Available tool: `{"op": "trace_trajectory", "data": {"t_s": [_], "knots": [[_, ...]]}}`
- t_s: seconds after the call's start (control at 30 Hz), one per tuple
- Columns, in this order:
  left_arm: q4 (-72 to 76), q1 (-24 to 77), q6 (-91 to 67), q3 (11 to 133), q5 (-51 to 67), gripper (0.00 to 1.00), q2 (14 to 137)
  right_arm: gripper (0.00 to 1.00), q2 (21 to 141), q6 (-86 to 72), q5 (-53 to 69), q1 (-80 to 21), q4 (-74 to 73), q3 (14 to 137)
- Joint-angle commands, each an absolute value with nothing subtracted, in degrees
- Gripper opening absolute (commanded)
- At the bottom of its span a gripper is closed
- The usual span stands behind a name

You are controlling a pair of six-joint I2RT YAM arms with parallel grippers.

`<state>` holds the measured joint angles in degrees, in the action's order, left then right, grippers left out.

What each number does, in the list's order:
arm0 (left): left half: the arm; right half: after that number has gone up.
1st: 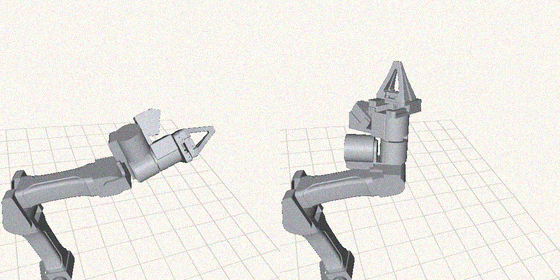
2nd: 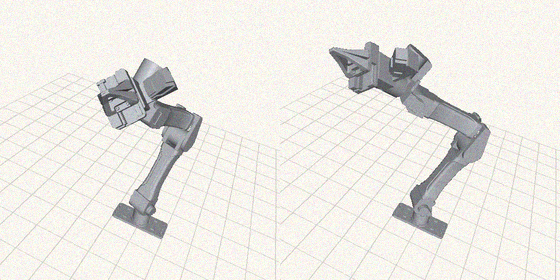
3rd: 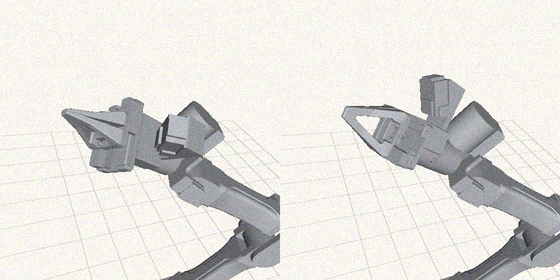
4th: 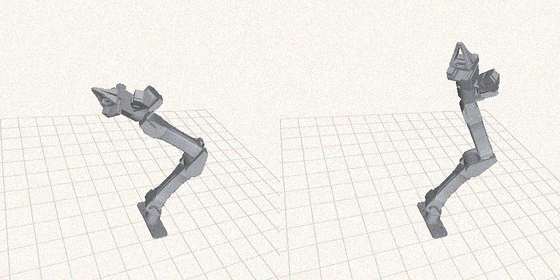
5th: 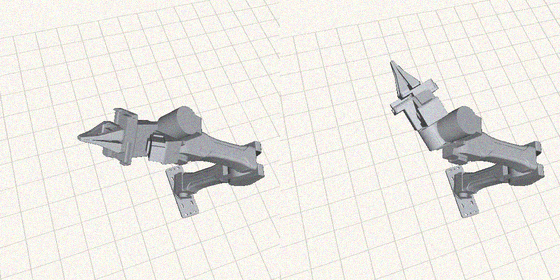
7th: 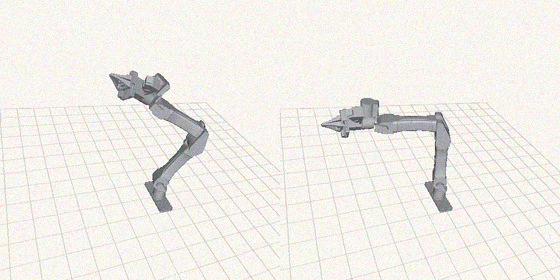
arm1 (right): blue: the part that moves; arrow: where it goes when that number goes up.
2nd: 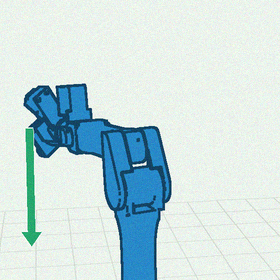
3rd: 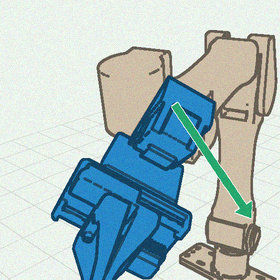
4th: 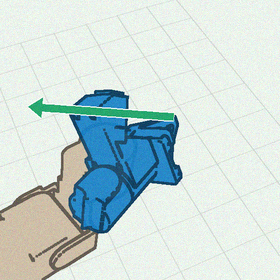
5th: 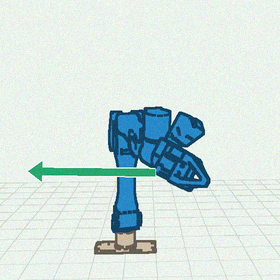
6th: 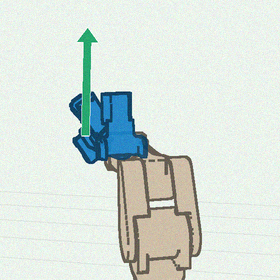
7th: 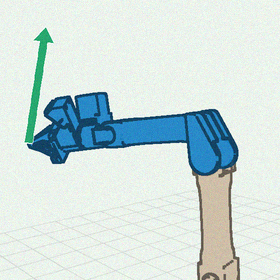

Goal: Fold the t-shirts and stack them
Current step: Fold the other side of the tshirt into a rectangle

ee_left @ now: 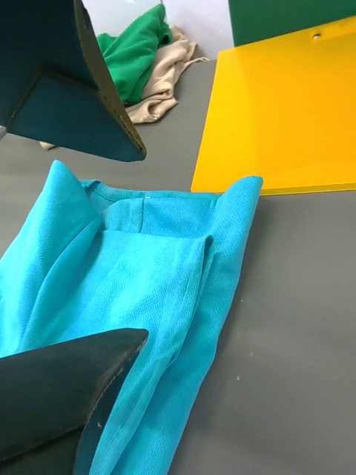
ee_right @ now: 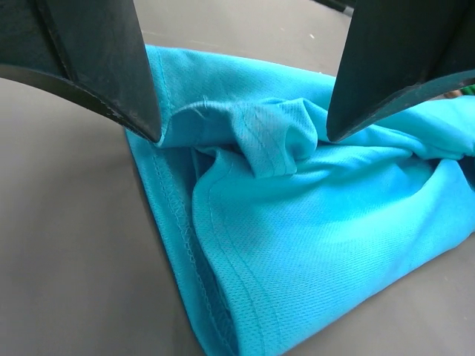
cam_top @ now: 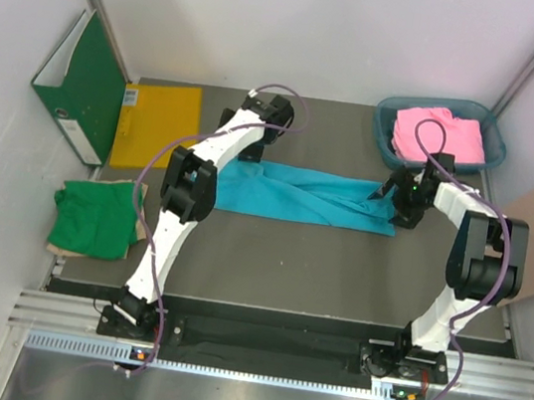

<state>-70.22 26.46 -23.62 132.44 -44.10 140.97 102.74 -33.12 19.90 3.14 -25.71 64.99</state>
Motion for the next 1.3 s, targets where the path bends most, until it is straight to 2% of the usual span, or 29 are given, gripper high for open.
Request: {"op": "trace_trajectory", "data": {"t_s": [0.0,0.17,0.43,0.57,0.63,0.67,0.7,0.77,0.8,0.87,0.9,1.0,1.27], "knots": [[-69.0,25.49,-23.91,132.02,-43.86,0.99,138.62,0.94,96.86,-28.85,16.53,2.2,-25.92,66.7],[-62.15,25.49,-23.38,120.44,-41.58,0.99,127.19,0.98,96.67,-24.09,10.37,0.44,-29.44,70.22],[-64.07,25.4,-24.43,112.51,-42.18,0.99,121.47,0.91,101.15,-26.27,17.92,0.44,-28.3,70.66],[-63.99,25.49,-25.57,108.2,-42.28,0.99,119.19,0.88,100.9,-26.19,17.67,-2.55,-29.8,71.28],[-62.93,25.49,-25.93,104.53,-41.93,0.99,117.43,0.79,100.63,-25.67,18.36,-2.81,-29.36,70.84],[-62.49,25.49,-26.19,103.28,-41.58,0.99,117.16,0.71,100.81,-25.66,18.63,-2.81,-29.01,70.84],[-62.32,25.49,-26.54,102.14,-40.79,0.99,116.81,0.55,101.16,-25.58,18.98,-2.9,-28.66,70.93],[-61.79,25.49,-27.59,98.97,-39.91,0.99,116.63,0.44,102.91,-25.58,20.56,-2.99,-28.04,71.28],[-61.7,25.49,-27.77,98.01,-38.51,0.99,116.72,0.34,103.62,-25.66,20.83,-3.08,-28.21,71.98],[-61.17,25.49,-28.73,95.02,-37.36,0.99,116.89,0.24,104.68,-25.84,20.74,-3.34,-27.34,72.51],[-61.08,25.49,-28.91,93.97,-36.83,0.99,116.98,0.15,104.68,-26.54,20.48,-3.43,-27.07,72.68],[-62.58,25.58,-30.5,91.5,-34.9,0.99,117.16,0.09,103.98,-27.59,19.25,-3.34,-25.75,73.47],[-62.58,25.84,-33.13,82.01,-32.96,0.99,111.71,0.06,104.06,-28.91,15.03,-3.34,-25.05,76.03]]}}
